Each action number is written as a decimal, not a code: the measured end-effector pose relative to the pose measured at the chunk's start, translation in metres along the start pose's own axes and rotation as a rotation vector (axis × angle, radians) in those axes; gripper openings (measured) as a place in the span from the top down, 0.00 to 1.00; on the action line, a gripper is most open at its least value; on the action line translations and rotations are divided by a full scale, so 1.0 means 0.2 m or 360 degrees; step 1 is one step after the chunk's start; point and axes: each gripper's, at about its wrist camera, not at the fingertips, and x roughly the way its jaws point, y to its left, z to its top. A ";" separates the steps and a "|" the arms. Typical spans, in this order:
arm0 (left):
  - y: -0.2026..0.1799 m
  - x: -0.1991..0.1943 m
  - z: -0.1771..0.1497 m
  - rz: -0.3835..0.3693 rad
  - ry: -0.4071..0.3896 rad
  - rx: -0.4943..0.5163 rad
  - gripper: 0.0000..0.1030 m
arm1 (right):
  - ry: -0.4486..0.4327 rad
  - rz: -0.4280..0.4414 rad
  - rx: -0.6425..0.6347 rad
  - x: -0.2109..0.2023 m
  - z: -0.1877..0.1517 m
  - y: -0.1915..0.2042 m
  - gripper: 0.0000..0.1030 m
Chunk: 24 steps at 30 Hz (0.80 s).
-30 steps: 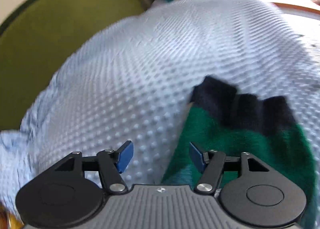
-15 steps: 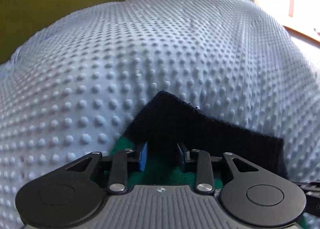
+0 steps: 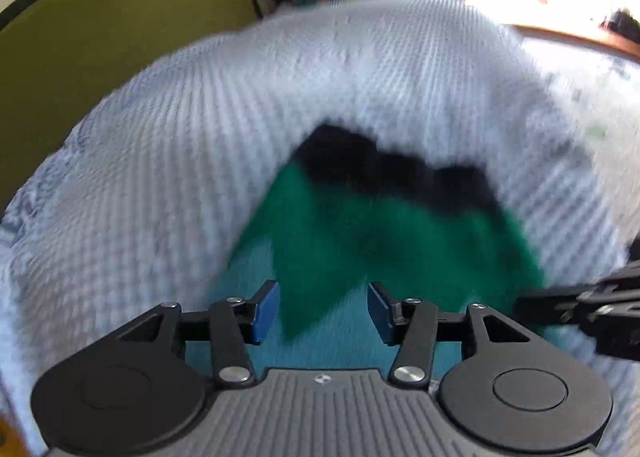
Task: Fold clothes
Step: 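Lower the sweater onto the blue blanket and open both grippers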
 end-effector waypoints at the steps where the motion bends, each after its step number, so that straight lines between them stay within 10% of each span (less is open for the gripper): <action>1: -0.01 0.02 -0.05 0.0020 0.0057 -0.0007 0.50 | 0.0042 -0.0036 0.0015 0.04 -0.03 -0.01 0.94; 13: -0.07 0.10 -0.15 0.0080 0.0089 -0.0011 0.50 | 0.0093 -0.0168 0.0058 0.14 -0.14 -0.04 0.94; 18: -0.06 -0.12 -0.18 0.0085 0.0014 -0.0059 0.12 | -0.0194 -0.0118 -0.0046 -0.15 -0.20 0.06 0.40; 24: -0.17 -0.37 -0.30 0.0061 -0.0071 -0.0002 0.00 | -0.0296 -0.0157 -0.0115 -0.37 -0.34 0.12 0.29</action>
